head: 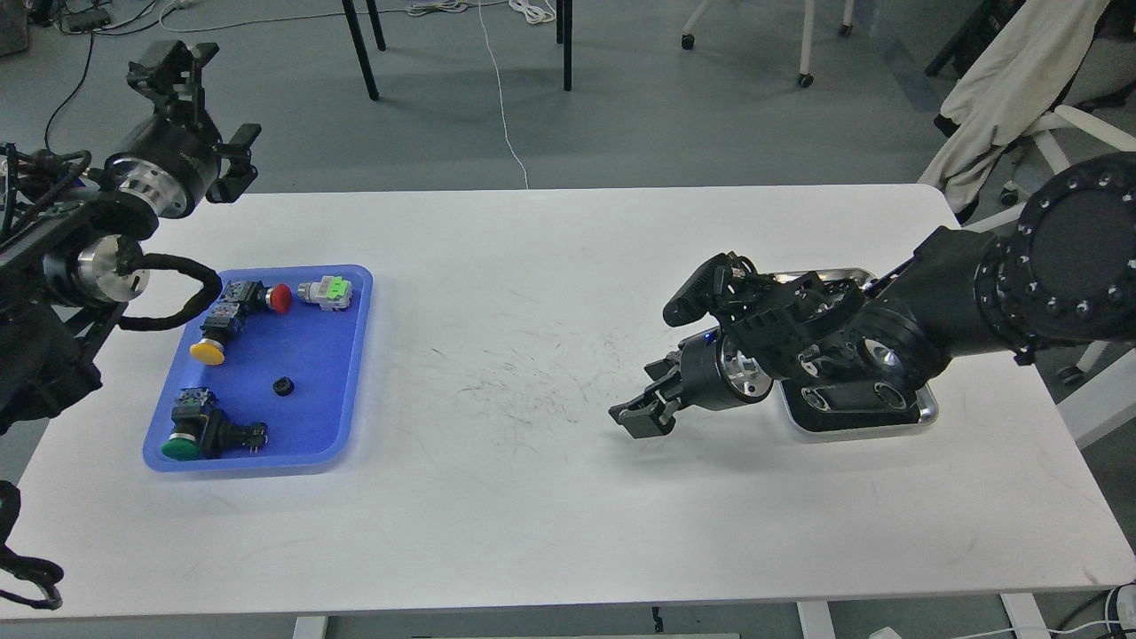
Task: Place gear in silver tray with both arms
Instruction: 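Close the right gripper on the black gear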
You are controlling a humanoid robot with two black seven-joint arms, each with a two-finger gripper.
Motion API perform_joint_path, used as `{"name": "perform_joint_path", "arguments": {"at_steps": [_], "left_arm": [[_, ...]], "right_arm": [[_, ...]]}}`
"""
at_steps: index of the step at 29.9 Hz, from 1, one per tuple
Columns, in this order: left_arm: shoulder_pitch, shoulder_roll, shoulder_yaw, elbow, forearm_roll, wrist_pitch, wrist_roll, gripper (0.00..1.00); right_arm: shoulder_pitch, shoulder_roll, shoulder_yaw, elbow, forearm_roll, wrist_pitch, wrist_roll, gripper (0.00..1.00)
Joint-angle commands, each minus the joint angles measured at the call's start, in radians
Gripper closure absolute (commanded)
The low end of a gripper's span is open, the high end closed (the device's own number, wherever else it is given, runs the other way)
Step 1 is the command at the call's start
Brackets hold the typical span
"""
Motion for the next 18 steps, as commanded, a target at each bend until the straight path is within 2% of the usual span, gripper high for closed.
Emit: {"name": "perform_joint_path", "arguments": {"at_steps": [1, 4, 13, 18], "left_arm": [[0.000, 0.003, -0.003, -0.001, 0.000, 0.000, -0.008, 0.02], [0.000, 0.003, 0.000, -0.001, 0.001, 0.000, -0.031, 0.02], [0.017, 0.005, 0.000, -0.001, 0.000, 0.000, -0.035, 0.02], [0.025, 0.006, 0.000, -0.001, 0.001, -0.001, -0.038, 0.02]], "right_arm": [[-0.020, 0.000, -0.001, -0.008, -0.003, -0.002, 0.000, 0.22], [-0.023, 0.000, -0.002, -0.011, -0.003, -0.004, 0.000, 0.22], [-0.063, 0.000, -0.007, -0.047, -0.004, -0.004, 0.000, 0.23], [-0.078, 0.000, -0.007, -0.067, -0.004, -0.004, -0.002, 0.30]]}}
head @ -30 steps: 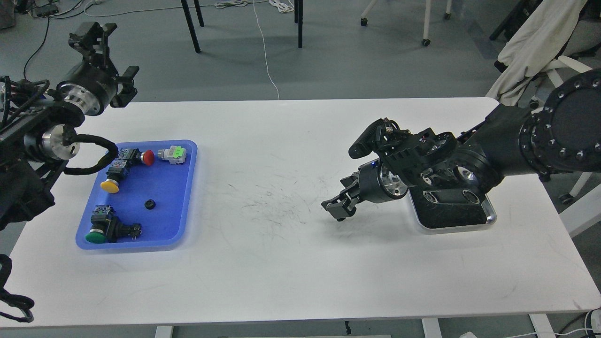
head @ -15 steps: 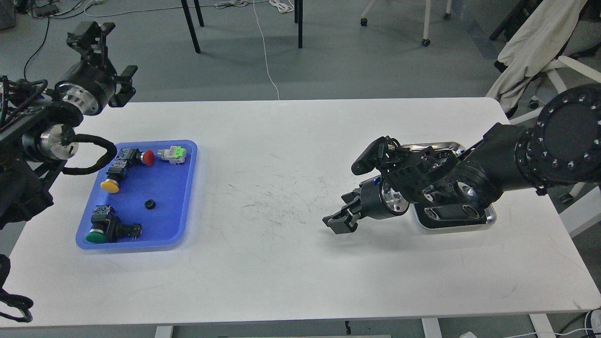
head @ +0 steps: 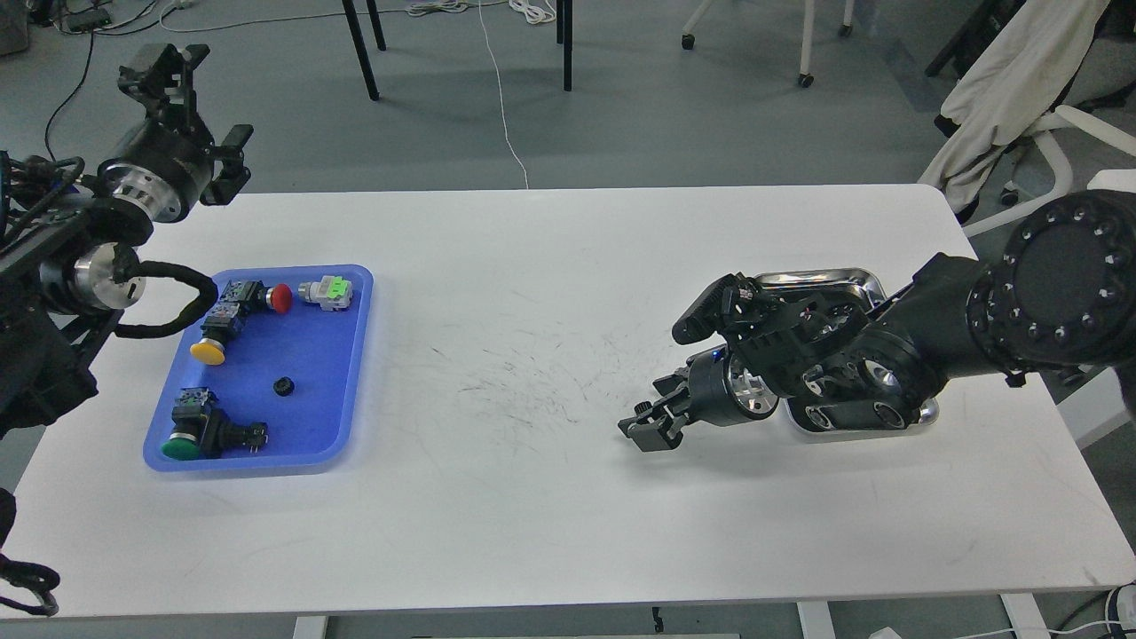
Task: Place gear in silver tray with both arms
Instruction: 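Close the right gripper on the black gear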
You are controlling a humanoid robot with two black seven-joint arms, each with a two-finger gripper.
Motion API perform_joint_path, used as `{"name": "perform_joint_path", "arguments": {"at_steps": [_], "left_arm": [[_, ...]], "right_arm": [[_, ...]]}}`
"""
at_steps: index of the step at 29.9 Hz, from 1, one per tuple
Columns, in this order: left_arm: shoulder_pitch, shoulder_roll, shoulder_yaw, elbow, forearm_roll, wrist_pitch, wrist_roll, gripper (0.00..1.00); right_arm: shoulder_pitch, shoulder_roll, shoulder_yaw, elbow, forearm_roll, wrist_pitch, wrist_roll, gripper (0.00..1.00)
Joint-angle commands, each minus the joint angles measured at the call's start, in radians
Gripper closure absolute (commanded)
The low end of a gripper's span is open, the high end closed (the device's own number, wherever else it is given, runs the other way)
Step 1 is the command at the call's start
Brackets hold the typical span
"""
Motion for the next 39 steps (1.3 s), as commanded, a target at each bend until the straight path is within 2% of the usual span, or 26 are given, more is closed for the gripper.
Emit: {"name": "perform_joint_path", "arguments": {"at_steps": [1, 5, 8, 13, 15, 22, 29, 33, 39], "left_arm": [[0.009, 0.001, 0.000, 0.000, 0.000, -0.002, -0.008, 0.02], [0.012, 0.003, 0.000, 0.000, 0.000, -0.002, -0.011, 0.02], [0.012, 0.001, 0.000, 0.000, 0.000, -0.002, -0.014, 0.02], [0.012, 0.003, 0.000, 0.000, 0.000, 0.000, -0.016, 0.02], [0.012, 0.003, 0.000, 0.000, 0.000, 0.000, -0.016, 0.02], [0.015, 0.003, 0.000, 0.000, -0.001, -0.002, -0.017, 0.02], [0.024, 0.003, -0.002, 0.000, -0.001, 0.000, -0.022, 0.02], [0.039, 0.003, -0.003, 0.000, -0.001, 0.000, -0.023, 0.02], [0.041, 0.003, -0.003, 0.000, -0.001, 0.000, -0.037, 0.02]], "right_arm": [[-0.012, 0.000, -0.001, -0.013, 0.000, 0.000, 0.000, 0.33], [-0.014, 0.000, -0.003, -0.019, 0.000, 0.000, -0.002, 0.38], [-0.014, 0.000, -0.005, -0.022, 0.000, 0.002, 0.000, 0.46], [-0.014, 0.000, -0.003, -0.022, 0.000, 0.000, 0.000, 0.47], [-0.015, 0.000, -0.003, -0.023, 0.000, 0.002, -0.002, 0.54], [-0.017, 0.000, -0.005, -0.023, 0.000, 0.002, 0.000, 0.59], [-0.017, 0.000, -0.005, -0.023, -0.002, 0.002, 0.000, 0.69], [-0.015, 0.000, -0.005, -0.023, -0.002, 0.002, -0.002, 0.71], [-0.015, 0.000, -0.006, -0.028, -0.002, 0.002, -0.002, 0.83]]}}
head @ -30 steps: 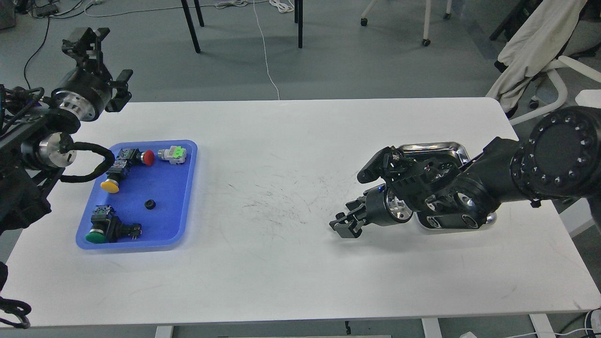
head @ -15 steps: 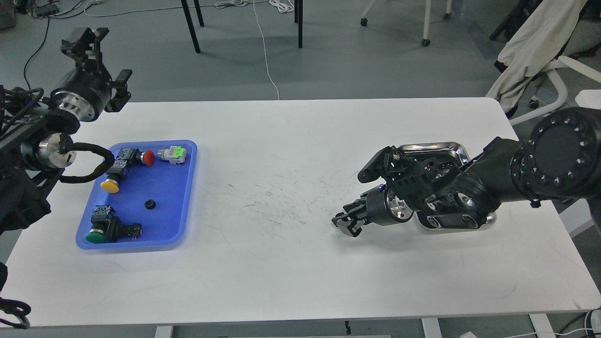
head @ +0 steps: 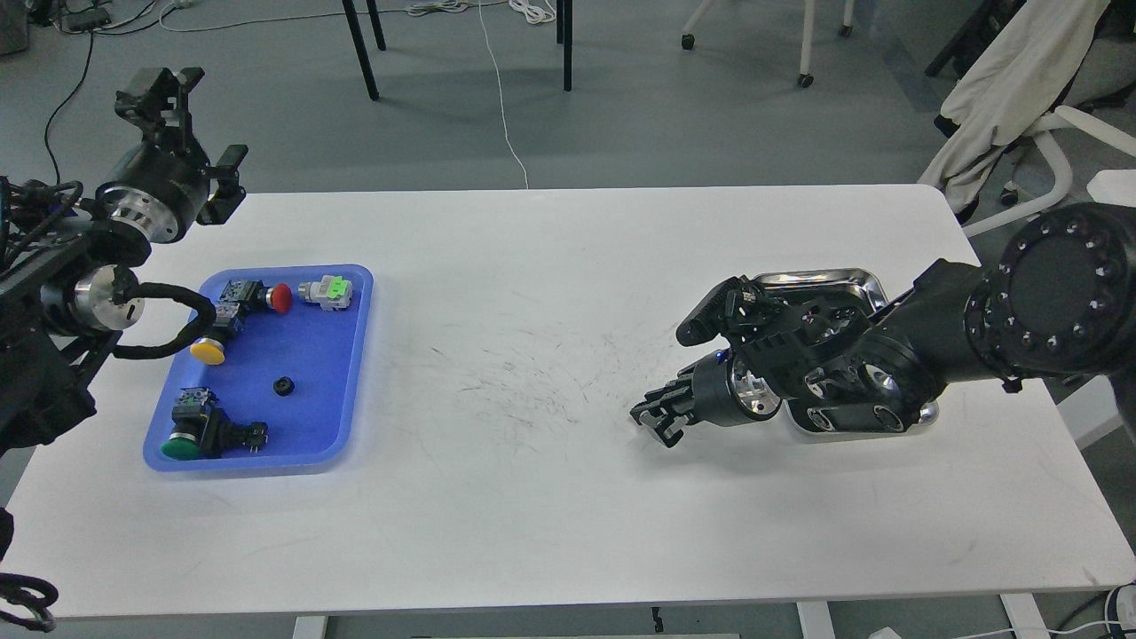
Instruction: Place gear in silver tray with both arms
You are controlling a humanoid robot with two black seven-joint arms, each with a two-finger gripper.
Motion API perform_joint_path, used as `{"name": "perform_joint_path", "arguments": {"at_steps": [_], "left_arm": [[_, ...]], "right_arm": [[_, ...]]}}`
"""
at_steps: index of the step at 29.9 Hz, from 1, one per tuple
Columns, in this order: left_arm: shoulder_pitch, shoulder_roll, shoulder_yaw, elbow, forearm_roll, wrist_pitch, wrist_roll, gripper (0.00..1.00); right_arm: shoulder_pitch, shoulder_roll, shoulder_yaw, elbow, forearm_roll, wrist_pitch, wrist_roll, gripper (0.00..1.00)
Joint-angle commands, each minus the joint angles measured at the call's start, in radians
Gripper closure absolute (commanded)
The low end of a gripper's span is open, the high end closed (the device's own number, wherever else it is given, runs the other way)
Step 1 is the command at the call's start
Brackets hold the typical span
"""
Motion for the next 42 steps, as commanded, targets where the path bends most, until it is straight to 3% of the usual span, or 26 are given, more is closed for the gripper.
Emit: {"name": "perform_joint_path", "arguments": {"at_steps": [1, 9, 27, 42], "left_arm": [[0.001, 0.000, 0.000, 0.000, 0.000, 0.000, -0.004, 0.02], [0.013, 0.003, 0.000, 0.000, 0.000, -0.001, -0.004, 0.02], [0.017, 0.001, 0.003, 0.000, 0.002, -0.001, -0.004, 0.02], [0.024, 0.009, 0.006, 0.000, 0.005, -0.001, -0.002, 0.02]], "right_arm": [[0.001, 0.000, -0.001, -0.006, 0.000, 0.000, 0.001, 0.85], [0.010, 0.000, -0.001, -0.012, -0.002, 0.002, 0.001, 0.99], [0.112, -0.002, -0.065, -0.015, 0.006, 0.077, 0.001, 0.99], [0.089, -0.291, -0.153, 0.005, -0.009, 0.077, 0.005, 0.99]]}}
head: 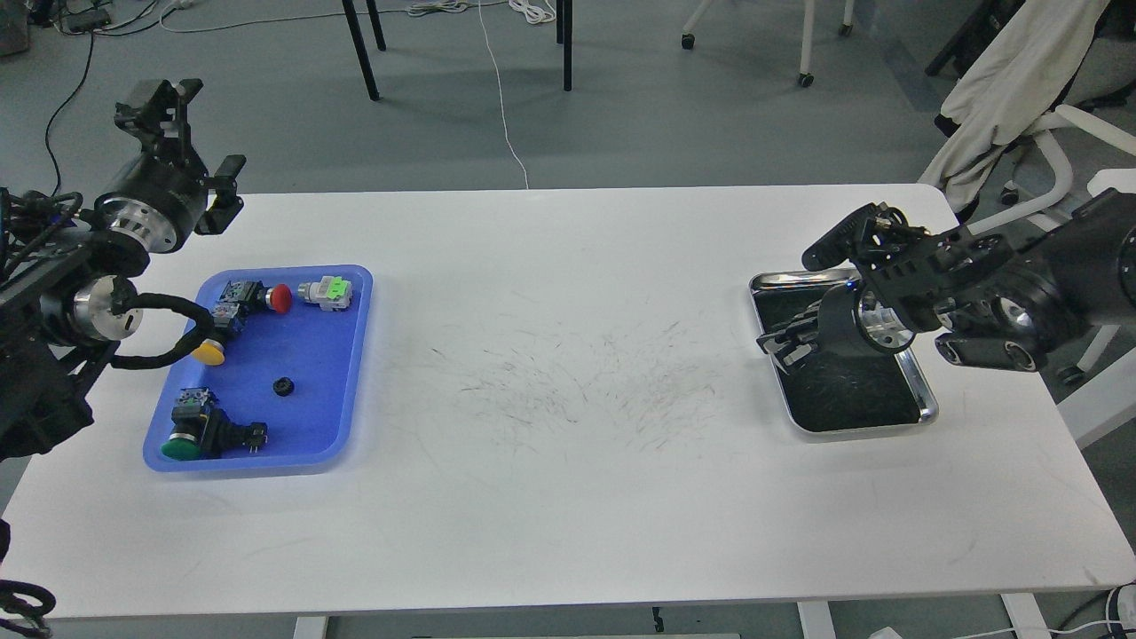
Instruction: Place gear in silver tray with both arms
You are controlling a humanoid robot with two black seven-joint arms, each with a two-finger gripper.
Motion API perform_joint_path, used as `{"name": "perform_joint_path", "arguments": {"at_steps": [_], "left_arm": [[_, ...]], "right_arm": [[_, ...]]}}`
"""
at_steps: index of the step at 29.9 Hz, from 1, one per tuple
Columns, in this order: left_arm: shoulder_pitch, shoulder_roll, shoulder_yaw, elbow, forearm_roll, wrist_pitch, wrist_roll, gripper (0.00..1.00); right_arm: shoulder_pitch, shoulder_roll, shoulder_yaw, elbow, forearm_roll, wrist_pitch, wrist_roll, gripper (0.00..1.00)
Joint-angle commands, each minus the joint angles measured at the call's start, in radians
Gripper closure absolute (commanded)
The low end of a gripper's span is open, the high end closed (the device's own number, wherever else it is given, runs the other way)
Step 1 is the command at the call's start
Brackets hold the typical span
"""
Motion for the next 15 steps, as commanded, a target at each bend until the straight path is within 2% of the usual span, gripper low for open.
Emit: {"name": "perform_joint_path", "arguments": {"at_steps": [1, 15], "left_arm": [[0.003, 0.001, 0.002, 0.000, 0.002, 0.000, 0.000, 0.02], [0.004, 0.001, 0.002, 0.000, 0.002, 0.000, 0.000, 0.02]], "right_arm": [[-0.010, -0.042, -0.021, 0.011, -0.002, 0.000, 0.009, 0.99], [-0.047, -0.093, -0.043, 0.020, -0.054, 0.000, 0.029, 0.99]]}}
